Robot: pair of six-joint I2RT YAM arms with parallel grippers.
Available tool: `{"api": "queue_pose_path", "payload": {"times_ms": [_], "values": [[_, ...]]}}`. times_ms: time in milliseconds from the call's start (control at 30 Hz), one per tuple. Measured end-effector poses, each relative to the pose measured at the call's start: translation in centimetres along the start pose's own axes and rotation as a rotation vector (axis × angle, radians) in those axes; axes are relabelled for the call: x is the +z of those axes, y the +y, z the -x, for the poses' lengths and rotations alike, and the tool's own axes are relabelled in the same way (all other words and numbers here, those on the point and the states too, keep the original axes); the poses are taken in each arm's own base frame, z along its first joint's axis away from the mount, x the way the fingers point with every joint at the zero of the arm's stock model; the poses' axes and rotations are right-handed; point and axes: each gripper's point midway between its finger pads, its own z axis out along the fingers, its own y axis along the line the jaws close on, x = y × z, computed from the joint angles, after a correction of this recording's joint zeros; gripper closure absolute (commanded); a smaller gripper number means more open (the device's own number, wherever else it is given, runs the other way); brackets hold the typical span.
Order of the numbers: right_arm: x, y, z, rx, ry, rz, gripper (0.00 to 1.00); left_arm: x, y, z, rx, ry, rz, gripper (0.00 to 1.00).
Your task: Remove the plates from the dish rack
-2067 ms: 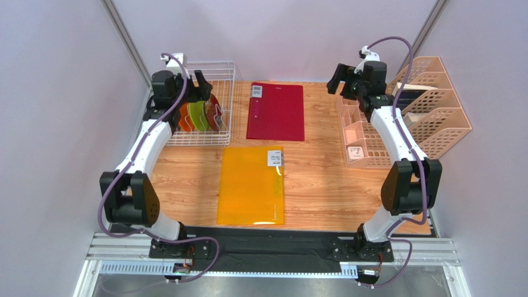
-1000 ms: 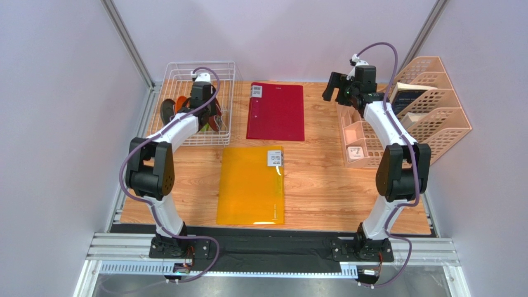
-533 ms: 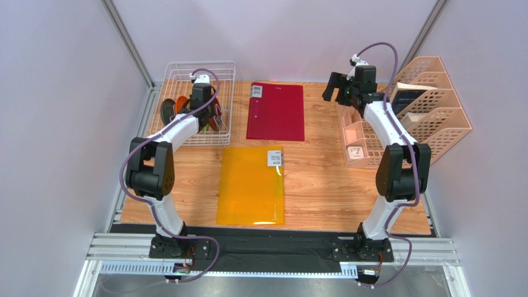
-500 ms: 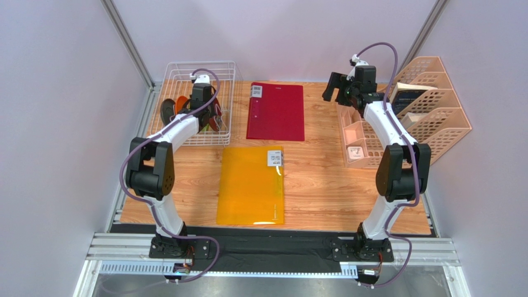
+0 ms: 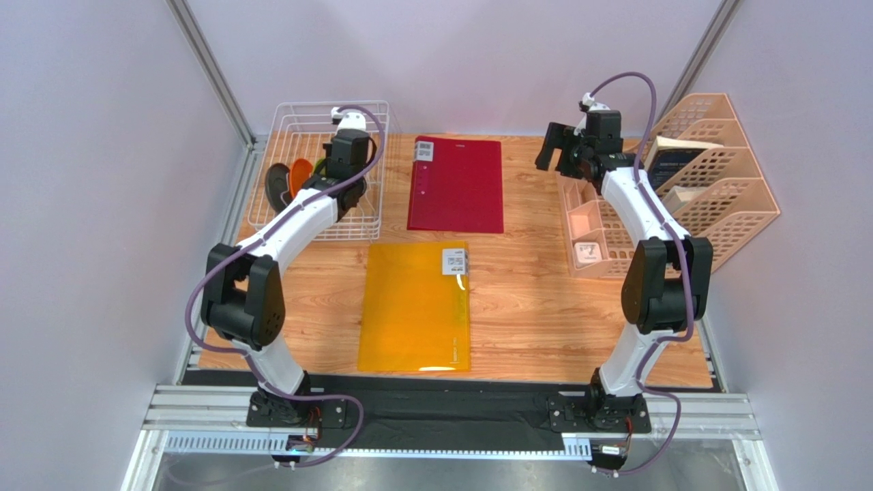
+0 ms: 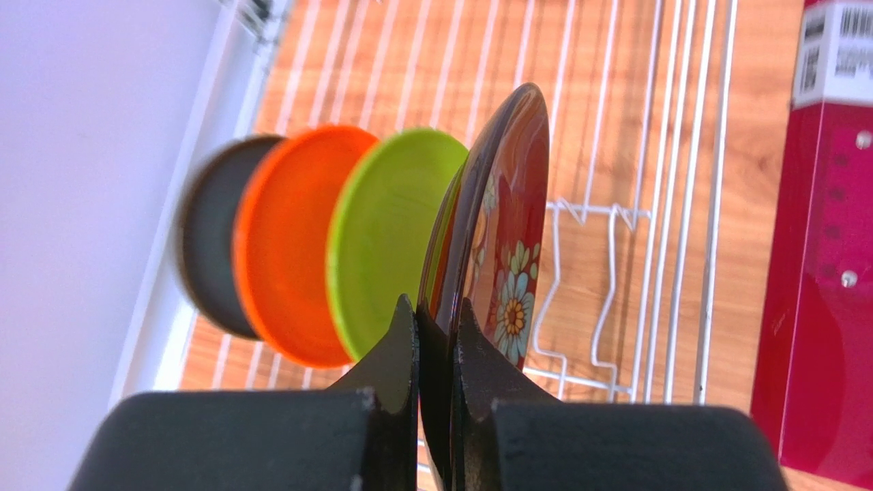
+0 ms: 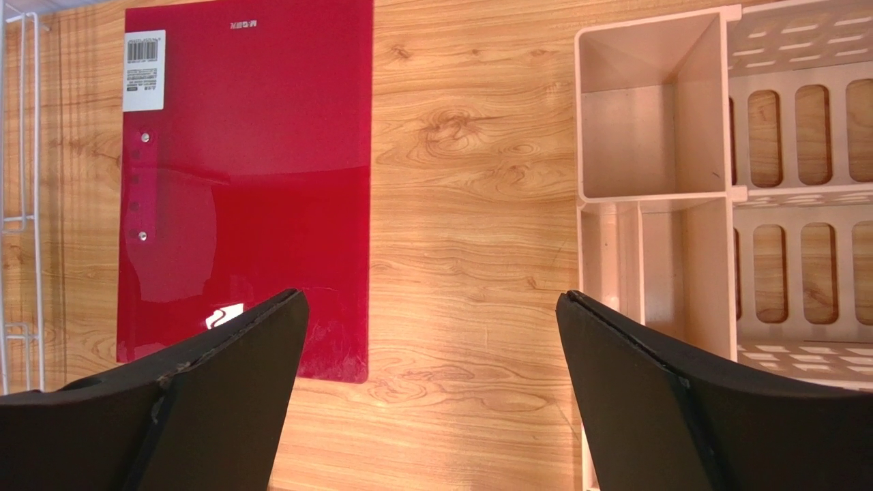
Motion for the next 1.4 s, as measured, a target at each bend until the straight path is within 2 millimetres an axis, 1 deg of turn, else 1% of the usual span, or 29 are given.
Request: {"api": "queue_pose_path", "payload": {"times_ms": [167,267,367,467,533,600,700,767,833,867,933,967,1100,1167,1267,1400], "values": [[-0.2,0.2,0.0,-0.001,0.0,0.003,0.02,-2.3,1.9,3.2,-0.022,-0.072,0.031,1.0],[-0.9,1.0,0.3,0.002,-0.01,0.029,0.04,-3.9,2.2,4.5,-0.05,-0.101,-0.017,1.0],[-2.1,2.7,-0.1,0.023,-0.015,0.097,0.09,-5.4,1.2,5.7,-0.105,-0.128,-0.119,1.0],[-3.4,5.4,-1.3,0.051,-0.013,0.205,0.1,-6.6,-0.7,6.5,-0.186,-0.137,-0.245,1.0],[-4.0,7.7,-2.6,0.059,-0.006,0.285,0.09,-7.2,-2.4,6.6,-0.245,-0.129,-0.333,1.0],[-4.6,10.0,-4.4,0.055,0.018,0.358,0.09,-7.6,-4.0,6.5,-0.302,-0.119,-0.417,1.0],[-5.0,12.8,-7.4,0.042,0.062,0.442,0.09,-8.3,-6.8,5.4,-0.394,-0.077,-0.554,1.0],[-5.3,14.4,-9.6,0.035,0.098,0.49,0.09,-8.8,-8.3,4.6,-0.441,-0.046,-0.627,1.0],[-5.5,15.4,-10.9,0.03,0.118,0.524,0.09,-9.4,-9.8,3.8,-0.497,-0.017,-0.707,1.0],[-5.5,15.7,-11.2,0.032,0.123,0.536,0.09,-9.6,-10.4,3.5,-0.522,-0.007,-0.742,1.0],[-5.6,16.2,-11.2,0.038,0.117,0.558,0.09,-10.2,-11.9,2.6,-0.579,0.023,-0.822,1.0],[-5.7,16.3,-11.0,0.041,0.113,0.568,0.09,-10.3,-12.1,2.5,-0.584,0.027,-0.832,1.0],[-5.9,17.4,-9.8,0.053,0.067,0.62,0.1,-10.8,-14.1,1.9,-0.666,0.07,-0.941,1.0],[-5.8,17.7,-9.5,0.059,0.058,0.637,0.1,-11.1,-14.8,1.7,-0.698,0.079,-0.985,1.0],[-5.1,17.9,-9.9,0.071,0.069,0.651,0.1,-11.7,-15.5,1.7,-0.728,0.089,-1.036,1.0],[-3.8,18.2,-11.1,0.1,0.107,0.674,0.13,-12.7,-16.7,2.3,-0.755,0.086,-1.114,1.0]]}}
